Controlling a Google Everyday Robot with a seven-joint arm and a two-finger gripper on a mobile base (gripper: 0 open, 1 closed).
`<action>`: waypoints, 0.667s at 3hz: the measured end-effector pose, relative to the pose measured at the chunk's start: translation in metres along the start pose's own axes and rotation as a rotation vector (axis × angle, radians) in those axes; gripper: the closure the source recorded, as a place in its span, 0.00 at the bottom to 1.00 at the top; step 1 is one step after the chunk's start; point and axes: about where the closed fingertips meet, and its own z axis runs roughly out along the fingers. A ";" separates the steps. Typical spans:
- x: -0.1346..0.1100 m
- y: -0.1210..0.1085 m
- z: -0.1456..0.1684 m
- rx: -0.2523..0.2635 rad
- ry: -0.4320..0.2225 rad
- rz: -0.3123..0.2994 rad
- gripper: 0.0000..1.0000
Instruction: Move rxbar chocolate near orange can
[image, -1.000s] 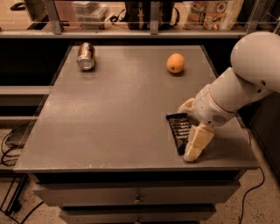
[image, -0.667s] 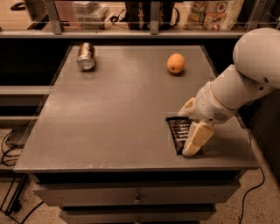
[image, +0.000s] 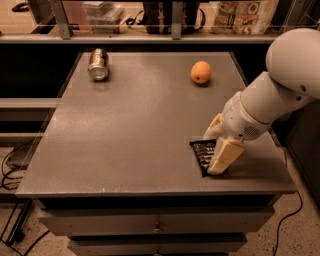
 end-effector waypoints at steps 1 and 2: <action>-0.019 -0.019 -0.023 0.050 -0.002 0.007 1.00; -0.051 -0.054 -0.065 0.139 -0.025 0.026 1.00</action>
Offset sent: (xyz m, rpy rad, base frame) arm 0.0887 0.0274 0.1756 0.0753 -0.2431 -0.1518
